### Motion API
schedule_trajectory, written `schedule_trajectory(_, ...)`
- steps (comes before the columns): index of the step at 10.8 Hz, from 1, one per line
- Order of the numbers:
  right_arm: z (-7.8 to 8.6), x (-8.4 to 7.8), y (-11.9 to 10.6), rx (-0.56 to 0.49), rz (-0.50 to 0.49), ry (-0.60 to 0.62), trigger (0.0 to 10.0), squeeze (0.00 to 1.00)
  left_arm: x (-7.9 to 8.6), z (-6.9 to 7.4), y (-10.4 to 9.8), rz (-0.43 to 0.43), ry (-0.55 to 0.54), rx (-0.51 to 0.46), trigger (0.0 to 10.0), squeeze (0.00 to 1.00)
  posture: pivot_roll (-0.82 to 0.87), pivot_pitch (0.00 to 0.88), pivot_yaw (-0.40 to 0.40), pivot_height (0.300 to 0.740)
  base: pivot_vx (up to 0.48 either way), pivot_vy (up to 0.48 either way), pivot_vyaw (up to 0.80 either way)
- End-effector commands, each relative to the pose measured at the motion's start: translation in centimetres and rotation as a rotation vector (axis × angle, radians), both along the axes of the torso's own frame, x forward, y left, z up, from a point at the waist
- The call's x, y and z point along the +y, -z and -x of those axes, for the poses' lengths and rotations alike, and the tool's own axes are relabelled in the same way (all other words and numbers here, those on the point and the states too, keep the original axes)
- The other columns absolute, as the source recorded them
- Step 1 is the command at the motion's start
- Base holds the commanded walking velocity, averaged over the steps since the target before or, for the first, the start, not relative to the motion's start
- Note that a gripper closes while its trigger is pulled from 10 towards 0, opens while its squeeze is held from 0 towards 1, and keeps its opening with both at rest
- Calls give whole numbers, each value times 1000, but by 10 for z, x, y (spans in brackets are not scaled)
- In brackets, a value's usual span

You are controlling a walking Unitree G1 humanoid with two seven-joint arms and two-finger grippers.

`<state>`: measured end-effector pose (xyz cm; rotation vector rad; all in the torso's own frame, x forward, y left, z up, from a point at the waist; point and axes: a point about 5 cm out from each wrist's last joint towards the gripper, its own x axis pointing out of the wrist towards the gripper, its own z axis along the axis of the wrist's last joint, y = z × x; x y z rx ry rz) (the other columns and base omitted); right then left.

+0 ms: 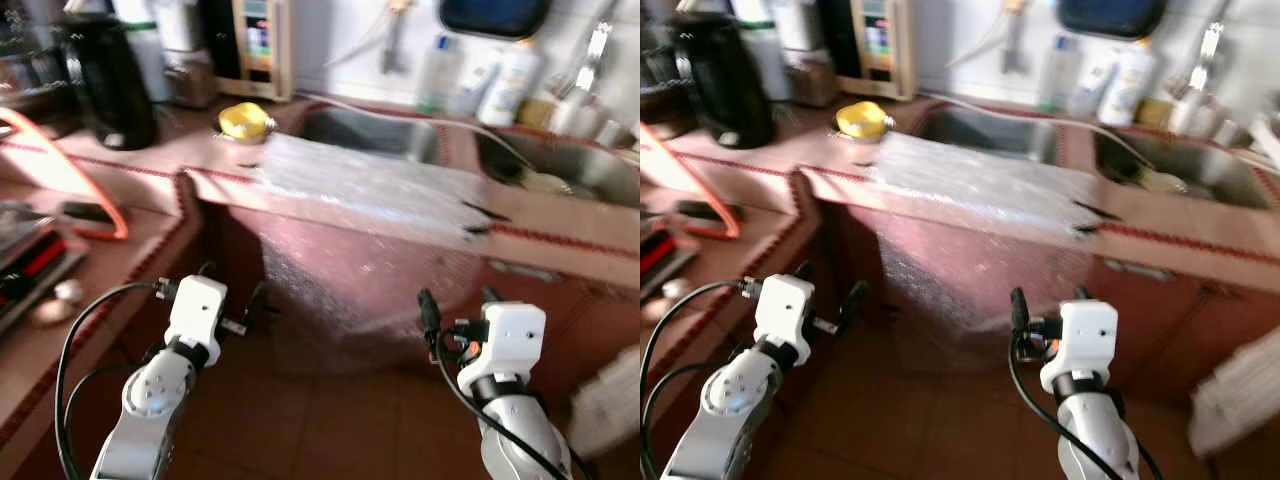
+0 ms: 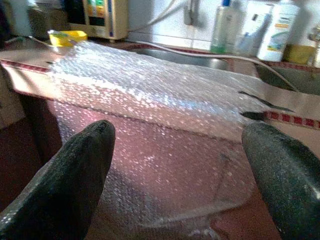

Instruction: Kitchen organization

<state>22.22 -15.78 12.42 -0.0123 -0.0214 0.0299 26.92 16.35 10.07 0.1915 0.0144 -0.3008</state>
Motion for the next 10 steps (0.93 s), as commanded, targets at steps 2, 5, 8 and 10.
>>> schedule_trajectory(2,0,-4,-2,-8,9,18,10000,0,-5,-3,-3,-2,15,-18,10000,0,76,0,-25,740,0,0,0)
schedule_trajectory(5,-1,-5,-2,-7,9,24,10000,0,-8,-2,-4,30,35,-15,10000,0,76,0,-26,740,0,0,0)
schedule_trajectory(8,-1,-5,-4,-14,12,21,10000,0,-8,-2,-6,62,49,-17,10000,0,76,0,-28,740,0,0,0)
schedule_trajectory(10,-2,-5,-6,-21,21,16,10000,0,-6,-2,-4,71,39,-8,10000,0,72,0,-32,740,0,0,0)
